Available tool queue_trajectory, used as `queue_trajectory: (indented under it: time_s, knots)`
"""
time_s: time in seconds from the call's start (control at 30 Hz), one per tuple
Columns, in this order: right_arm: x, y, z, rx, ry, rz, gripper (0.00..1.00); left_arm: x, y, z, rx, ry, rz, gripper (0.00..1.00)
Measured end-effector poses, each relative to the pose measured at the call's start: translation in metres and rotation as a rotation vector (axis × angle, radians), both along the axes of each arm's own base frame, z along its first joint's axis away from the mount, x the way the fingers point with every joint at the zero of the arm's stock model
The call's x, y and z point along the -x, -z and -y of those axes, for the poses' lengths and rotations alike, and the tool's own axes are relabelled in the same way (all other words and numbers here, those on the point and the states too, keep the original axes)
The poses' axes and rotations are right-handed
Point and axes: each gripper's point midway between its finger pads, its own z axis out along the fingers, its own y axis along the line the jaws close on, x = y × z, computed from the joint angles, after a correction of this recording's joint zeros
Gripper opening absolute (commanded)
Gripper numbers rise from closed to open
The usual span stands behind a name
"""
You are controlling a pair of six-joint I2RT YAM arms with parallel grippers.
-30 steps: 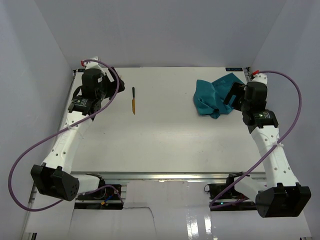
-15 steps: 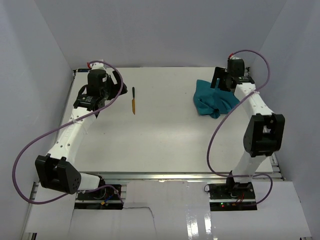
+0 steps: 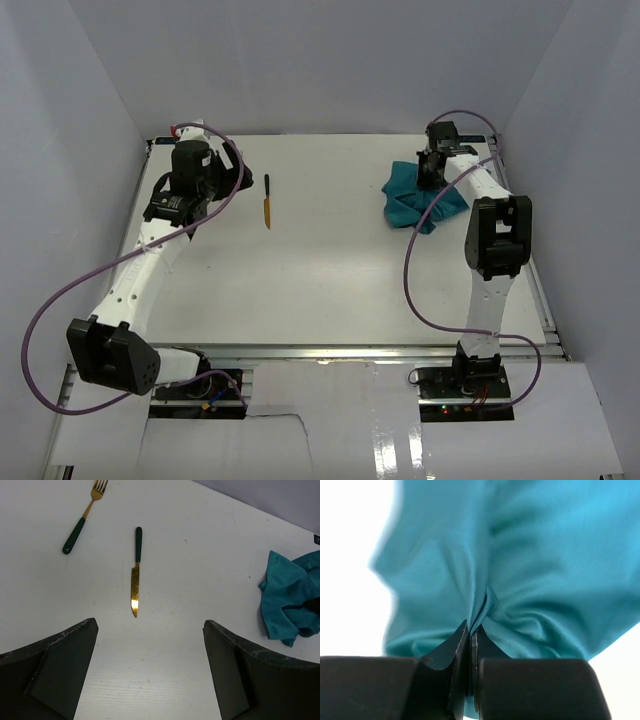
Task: Fold the napkin into a case and place the utensils inside
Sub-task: Pick up the napkin from the center of the board, then place the napkin at the center of the board.
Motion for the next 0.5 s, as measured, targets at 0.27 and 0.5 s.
queue_trajectory:
  time_s: [0.27, 0.5]
  knots:
    - [-0.032, -0.187, -0.148, -0.167, -0.372, 0.409, 0.08, 0.009, -0.006, -0.001, 0.019, -0.001, 0.018, 0.98]
    - [0.085, -0.363, -0.233, -0.572, -0.776, 0.729, 0.08, 0.021, -0.007, -0.003, 0.031, -0.003, 0.025, 0.98]
